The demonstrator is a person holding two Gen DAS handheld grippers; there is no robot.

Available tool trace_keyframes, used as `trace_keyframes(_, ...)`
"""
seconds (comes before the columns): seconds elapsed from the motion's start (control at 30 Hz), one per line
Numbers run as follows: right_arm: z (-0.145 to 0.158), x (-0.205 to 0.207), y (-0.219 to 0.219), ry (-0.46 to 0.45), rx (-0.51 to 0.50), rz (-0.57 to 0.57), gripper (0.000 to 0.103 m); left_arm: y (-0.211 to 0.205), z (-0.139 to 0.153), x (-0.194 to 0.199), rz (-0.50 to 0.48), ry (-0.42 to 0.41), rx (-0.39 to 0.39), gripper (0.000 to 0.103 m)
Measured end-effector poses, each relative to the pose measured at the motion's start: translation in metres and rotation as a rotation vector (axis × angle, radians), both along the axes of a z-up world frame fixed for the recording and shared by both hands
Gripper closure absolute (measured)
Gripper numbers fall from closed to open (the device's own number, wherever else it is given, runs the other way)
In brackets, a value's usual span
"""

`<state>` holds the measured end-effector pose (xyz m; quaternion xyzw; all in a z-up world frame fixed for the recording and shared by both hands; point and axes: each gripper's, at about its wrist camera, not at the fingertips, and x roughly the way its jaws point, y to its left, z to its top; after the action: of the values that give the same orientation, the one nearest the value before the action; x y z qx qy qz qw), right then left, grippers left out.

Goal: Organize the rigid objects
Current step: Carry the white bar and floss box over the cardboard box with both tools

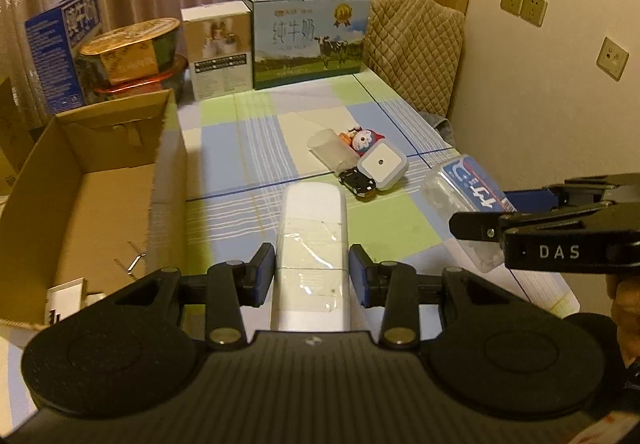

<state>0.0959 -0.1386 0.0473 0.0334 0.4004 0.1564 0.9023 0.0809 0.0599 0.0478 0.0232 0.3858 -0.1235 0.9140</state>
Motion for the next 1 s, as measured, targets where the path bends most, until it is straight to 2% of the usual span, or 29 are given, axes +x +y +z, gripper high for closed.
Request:
trace_keyframes(0.37, 0.007, -0.014, 0.032, -0.009, -0.007, 0.042, 0.049, 0.032, 0.012, -0.018, 0.042, -0.021, 0.011, 0.068)
trace_keyframes(1.0, 0.01, -0.005, 0.085, -0.021, -0.021, 0.137, 0.049, 0.082, 0.023, -0.023, 0.103, -0.034, 0.02, 0.068)
